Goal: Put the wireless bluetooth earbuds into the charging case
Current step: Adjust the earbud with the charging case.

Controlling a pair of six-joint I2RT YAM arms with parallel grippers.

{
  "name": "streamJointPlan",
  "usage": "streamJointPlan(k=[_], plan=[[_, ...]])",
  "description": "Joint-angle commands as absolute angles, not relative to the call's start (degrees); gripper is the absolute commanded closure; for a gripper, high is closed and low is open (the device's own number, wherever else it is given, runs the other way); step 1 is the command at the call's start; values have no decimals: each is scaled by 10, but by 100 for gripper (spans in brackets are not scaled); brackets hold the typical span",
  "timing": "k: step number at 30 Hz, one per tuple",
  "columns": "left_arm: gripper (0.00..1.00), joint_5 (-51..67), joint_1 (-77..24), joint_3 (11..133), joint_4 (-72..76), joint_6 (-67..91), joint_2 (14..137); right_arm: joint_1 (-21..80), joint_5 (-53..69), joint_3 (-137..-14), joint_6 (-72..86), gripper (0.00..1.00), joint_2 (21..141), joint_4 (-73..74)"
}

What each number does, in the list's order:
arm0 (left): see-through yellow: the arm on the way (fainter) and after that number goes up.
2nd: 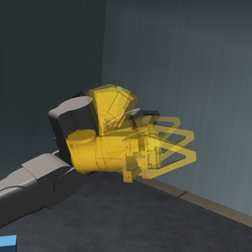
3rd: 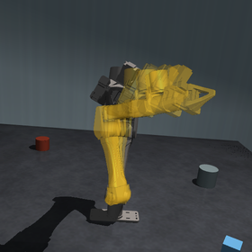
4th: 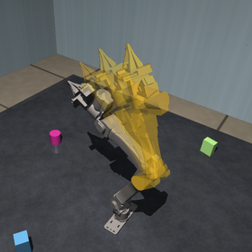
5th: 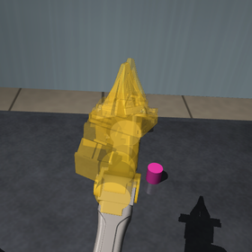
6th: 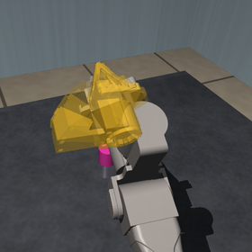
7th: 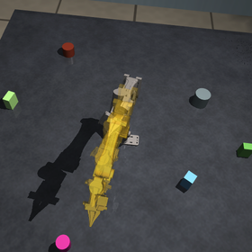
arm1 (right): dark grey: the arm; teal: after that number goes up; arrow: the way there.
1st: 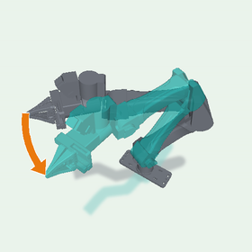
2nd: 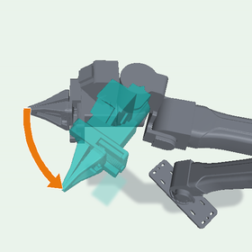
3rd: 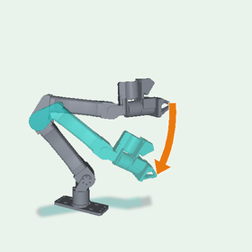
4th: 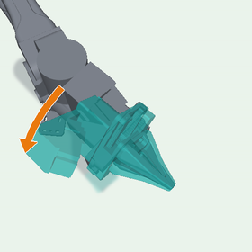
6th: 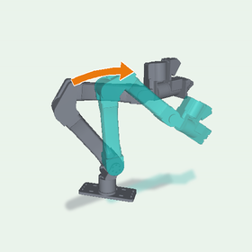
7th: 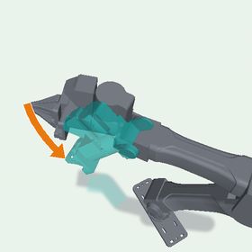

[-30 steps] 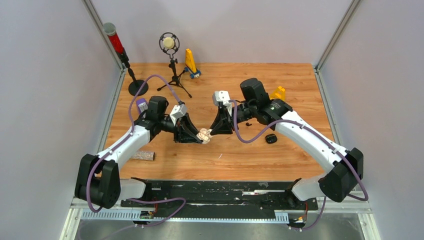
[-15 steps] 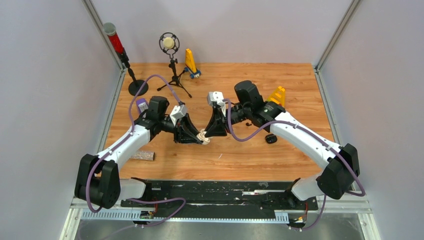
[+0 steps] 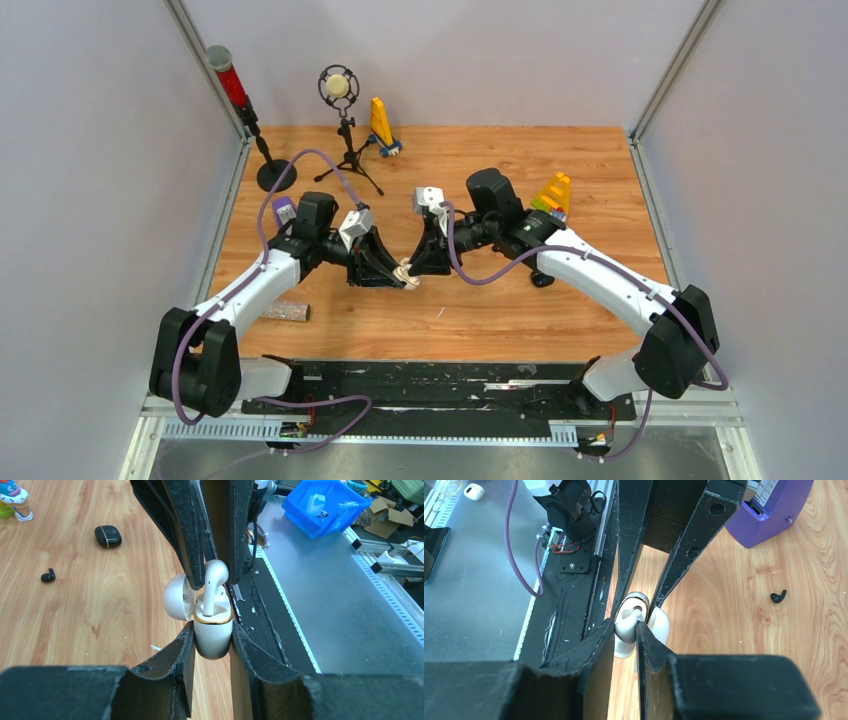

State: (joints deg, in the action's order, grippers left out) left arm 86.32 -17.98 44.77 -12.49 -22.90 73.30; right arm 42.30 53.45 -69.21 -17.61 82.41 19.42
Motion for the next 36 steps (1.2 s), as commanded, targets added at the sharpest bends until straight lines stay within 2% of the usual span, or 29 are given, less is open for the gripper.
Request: streamJointPlan(k=[1,10,18,21,26,32,36], plan=[[85,889,-182,475,-129,-237,733,425,531,-690,-162,78,806,158],[85,894,-182,476,-131,-240,736,426,528,-683,-155,77,809,146],[85,897,-182,477,-134,-242,736,427,509,-678,-168,61,798,146],[85,898,-182,478,-137,-243,736,427,505,-681,-170,58,794,146],[85,898,-182,480,-143,-249,735,427,489,-697,-181,56,778,158],[85,898,-182,482,-147,-251,733,429,368,-714,-213,59,758,166],[85,898,-182,484,-150,-255,735,435,339,-690,-219,59,758,148]])
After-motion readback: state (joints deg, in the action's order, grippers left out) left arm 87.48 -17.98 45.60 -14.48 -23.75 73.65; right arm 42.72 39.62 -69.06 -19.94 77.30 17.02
